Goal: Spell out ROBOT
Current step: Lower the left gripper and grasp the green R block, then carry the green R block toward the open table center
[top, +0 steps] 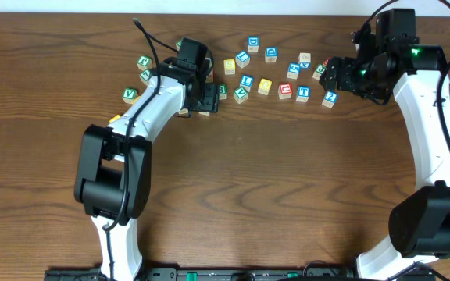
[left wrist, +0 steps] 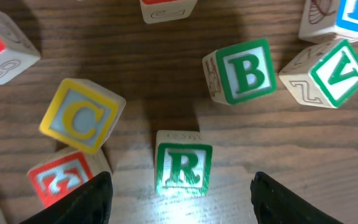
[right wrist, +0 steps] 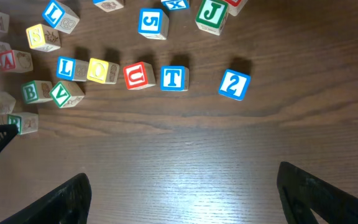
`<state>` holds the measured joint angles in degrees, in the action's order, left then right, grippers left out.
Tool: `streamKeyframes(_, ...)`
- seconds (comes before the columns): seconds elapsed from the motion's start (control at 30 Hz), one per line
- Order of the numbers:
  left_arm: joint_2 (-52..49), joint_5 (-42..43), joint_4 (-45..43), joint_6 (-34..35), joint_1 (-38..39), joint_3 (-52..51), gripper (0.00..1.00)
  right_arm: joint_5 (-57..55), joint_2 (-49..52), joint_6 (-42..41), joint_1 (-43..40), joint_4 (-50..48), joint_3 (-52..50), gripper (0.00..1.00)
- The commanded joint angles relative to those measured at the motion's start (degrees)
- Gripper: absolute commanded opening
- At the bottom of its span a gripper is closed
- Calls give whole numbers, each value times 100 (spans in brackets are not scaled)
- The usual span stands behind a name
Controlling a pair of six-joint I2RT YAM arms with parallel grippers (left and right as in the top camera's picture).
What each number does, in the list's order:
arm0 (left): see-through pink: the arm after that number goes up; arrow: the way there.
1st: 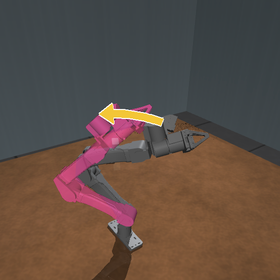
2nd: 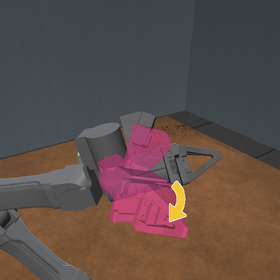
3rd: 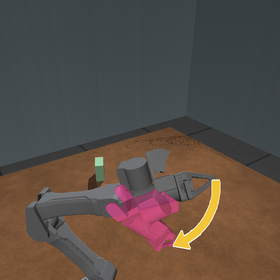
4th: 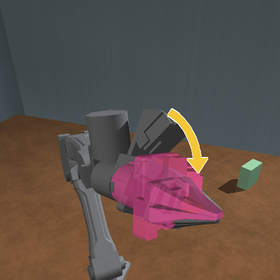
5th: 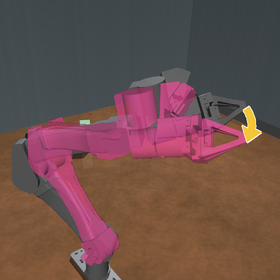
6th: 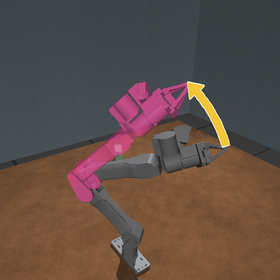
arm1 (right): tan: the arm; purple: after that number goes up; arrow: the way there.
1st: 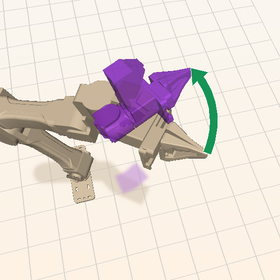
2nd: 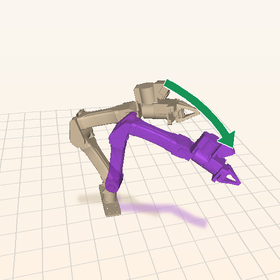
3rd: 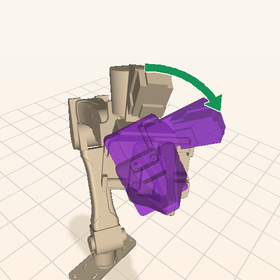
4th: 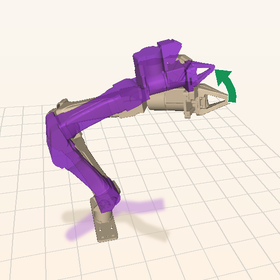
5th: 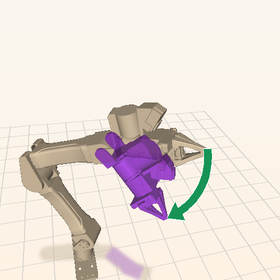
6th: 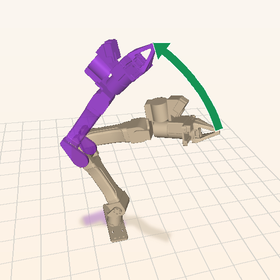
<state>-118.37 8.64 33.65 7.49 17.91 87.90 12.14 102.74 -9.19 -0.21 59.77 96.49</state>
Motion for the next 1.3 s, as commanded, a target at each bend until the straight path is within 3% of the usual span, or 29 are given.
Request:
streamKeyframes(0.0,-258,-79,-83,-177,17,94,70,-59,52,-61,-13,4,98,91)
streamKeyframes(0.47,-389,-229,-492,-297,17,46,60,-177,52,-61,-13,7,98,91)
streamKeyframes(0.77,-588,-227,-483,-295,17,42,59,-177,52,-61,-13,7,98,91)
streamKeyframes(0.9,-588,-227,-509,-293,17,42,49,-177,52,-61,-13,7,96,91)
streamKeyframes(1.27,-564,-227,-479,-245,17,42,35,-177,52,-61,-13,7,96,91)
